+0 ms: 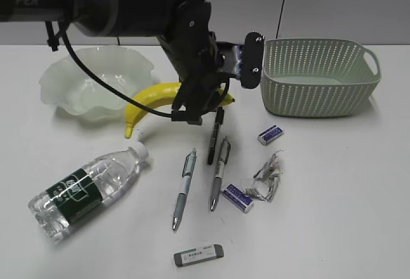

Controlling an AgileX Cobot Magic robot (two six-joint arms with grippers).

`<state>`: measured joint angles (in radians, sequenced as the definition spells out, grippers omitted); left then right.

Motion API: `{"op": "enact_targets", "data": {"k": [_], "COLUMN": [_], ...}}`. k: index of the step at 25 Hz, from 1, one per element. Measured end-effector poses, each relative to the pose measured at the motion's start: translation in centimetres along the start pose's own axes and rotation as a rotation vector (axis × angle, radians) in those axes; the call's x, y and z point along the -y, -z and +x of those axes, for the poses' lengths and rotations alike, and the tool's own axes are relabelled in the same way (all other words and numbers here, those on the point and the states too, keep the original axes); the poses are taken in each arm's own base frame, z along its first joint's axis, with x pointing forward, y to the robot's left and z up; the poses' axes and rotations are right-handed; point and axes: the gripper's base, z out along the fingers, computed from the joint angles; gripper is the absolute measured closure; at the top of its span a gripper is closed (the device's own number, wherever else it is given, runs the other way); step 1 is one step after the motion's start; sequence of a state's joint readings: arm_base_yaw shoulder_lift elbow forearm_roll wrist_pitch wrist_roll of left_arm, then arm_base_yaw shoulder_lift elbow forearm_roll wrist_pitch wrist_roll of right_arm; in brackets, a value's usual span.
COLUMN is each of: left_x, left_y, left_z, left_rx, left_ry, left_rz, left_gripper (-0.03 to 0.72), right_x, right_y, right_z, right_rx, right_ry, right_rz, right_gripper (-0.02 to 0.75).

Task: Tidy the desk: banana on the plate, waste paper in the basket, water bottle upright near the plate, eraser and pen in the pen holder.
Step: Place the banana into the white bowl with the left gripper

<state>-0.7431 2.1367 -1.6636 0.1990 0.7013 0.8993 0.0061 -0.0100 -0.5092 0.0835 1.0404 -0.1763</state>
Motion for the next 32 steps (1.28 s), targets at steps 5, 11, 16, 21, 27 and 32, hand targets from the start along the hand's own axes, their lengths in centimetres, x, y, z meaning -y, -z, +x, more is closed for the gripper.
{"op": "enact_targets", "data": {"k": [5, 11, 16, 21, 27, 32], "left_x": [-0.6, -3.0, -5.7, -8.1, -9.7, -10.0], "left_y": [2.7, 8.3, 9.0, 7.1, 3.5, 1.5], "left_z": [-2.6, -2.1, 2.5, 9.2, 14.9, 15.9], "left_rx": [0.052, 0.078, -0.011, -0.094, -0.110, -0.077], "left_ry": [-0.025, 0.008, 0.128, 0.312, 0.433, 0.483], "left_rz": [-0.044, -0.182, -0.259, -0.285, -0.343, -0.374], "left_gripper": [0.372, 0.372, 0.372, 0.372, 0.372, 0.372], "right_x": [0.0, 0.0, 0.0, 0.0, 0.0, 0.0], "right_y": [0.0, 0.0, 0.0, 0.0, 0.0, 0.0], "right_z": [0.0, 0.0, 0.0, 0.0, 0.0, 0.0], "right_rx": [0.000, 0.000, 0.000, 0.000, 0.000, 0.000], "right_ry": [0.000, 0.000, 0.000, 0.000, 0.000, 0.000], "right_rz": [0.000, 0.000, 0.000, 0.000, 0.000, 0.000], "right_gripper": [0.496, 0.496, 0.496, 0.496, 0.496, 0.496]}}
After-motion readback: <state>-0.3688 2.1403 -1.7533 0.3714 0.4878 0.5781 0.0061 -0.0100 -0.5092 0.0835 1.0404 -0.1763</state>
